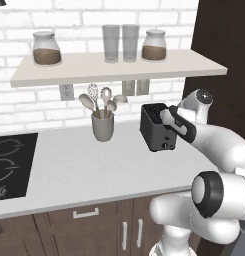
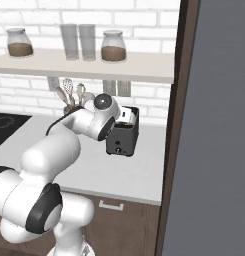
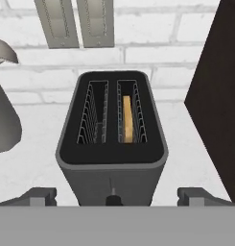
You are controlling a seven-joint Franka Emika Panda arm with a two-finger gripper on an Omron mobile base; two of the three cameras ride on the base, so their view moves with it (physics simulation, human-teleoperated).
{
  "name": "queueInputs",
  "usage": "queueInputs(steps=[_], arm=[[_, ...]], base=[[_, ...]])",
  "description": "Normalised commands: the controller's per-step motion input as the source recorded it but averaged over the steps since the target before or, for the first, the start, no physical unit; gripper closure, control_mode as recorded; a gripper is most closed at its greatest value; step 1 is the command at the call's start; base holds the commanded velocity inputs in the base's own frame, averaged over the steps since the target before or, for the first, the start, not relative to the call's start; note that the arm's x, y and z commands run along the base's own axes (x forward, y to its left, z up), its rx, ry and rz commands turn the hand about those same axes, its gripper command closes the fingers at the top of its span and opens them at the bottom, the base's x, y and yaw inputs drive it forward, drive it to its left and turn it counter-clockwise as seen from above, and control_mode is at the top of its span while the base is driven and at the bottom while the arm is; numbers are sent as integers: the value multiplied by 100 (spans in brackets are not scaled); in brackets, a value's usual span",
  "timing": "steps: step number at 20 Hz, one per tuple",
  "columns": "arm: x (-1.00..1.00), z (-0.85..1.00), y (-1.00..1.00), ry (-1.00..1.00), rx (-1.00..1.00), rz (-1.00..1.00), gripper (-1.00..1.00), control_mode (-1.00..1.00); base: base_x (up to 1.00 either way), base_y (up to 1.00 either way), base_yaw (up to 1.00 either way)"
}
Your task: Start the toaster. Once the lever pops up, take the bread to the plate on the dining counter.
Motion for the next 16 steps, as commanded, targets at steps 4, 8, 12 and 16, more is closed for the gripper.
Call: queueInputs(steps=[4, 8, 12, 16], arm=[[0, 0, 0, 0, 0, 0, -100, -100], [0, -4, 0, 0, 0, 0, -100, -100], [0, -7, 0, 0, 0, 0, -100, -100], [0, -9, 0, 0, 0, 0, -100, -100]], base=[[0, 0, 0], [0, 0, 0], [0, 0, 0], [0, 0, 0]])
